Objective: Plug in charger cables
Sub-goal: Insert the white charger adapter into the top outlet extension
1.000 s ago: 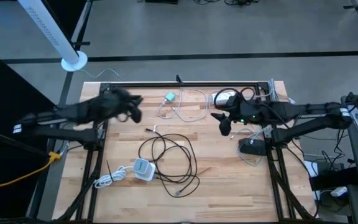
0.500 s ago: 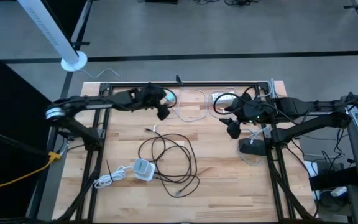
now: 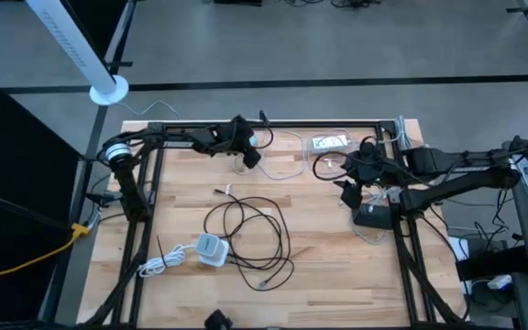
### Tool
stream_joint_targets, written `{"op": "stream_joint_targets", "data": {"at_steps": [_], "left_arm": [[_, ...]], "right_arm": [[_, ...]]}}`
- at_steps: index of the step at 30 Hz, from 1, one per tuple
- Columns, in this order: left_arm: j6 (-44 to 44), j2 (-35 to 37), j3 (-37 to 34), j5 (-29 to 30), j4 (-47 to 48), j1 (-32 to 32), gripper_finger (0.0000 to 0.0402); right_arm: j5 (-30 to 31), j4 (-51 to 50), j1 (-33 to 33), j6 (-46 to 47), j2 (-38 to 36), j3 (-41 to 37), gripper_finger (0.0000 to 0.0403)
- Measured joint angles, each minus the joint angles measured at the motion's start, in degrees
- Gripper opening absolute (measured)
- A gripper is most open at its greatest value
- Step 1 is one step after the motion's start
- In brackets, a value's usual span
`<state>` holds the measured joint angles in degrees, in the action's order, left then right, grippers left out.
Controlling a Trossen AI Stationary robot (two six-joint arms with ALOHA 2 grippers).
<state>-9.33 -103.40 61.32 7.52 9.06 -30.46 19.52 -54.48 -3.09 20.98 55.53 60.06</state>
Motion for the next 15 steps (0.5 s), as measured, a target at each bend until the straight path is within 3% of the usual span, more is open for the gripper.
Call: {"op": "stream_joint_targets", "data": {"at_steps": [5,9,15], "left_arm": [[-3.7,-2.5,0.7,-1.8,-0.5,-3.3,0.0284],[-3.9,-4.5,0.7,-6.7,-1.9,-4.8,0.0285],[-2.3,-6.8,0.8,-6.6,-5.6,-4.8,0.0277]], "right_arm": [[0.0,3.4,0.0,0.0,0.0,-5.0,0.0241],[-0.7,7.4,1.2,0.1,-0.2,-8.2,0.0241],[-1.7,8.9,3.9,1.0,-1.4,-10.0,0.0240]]}}
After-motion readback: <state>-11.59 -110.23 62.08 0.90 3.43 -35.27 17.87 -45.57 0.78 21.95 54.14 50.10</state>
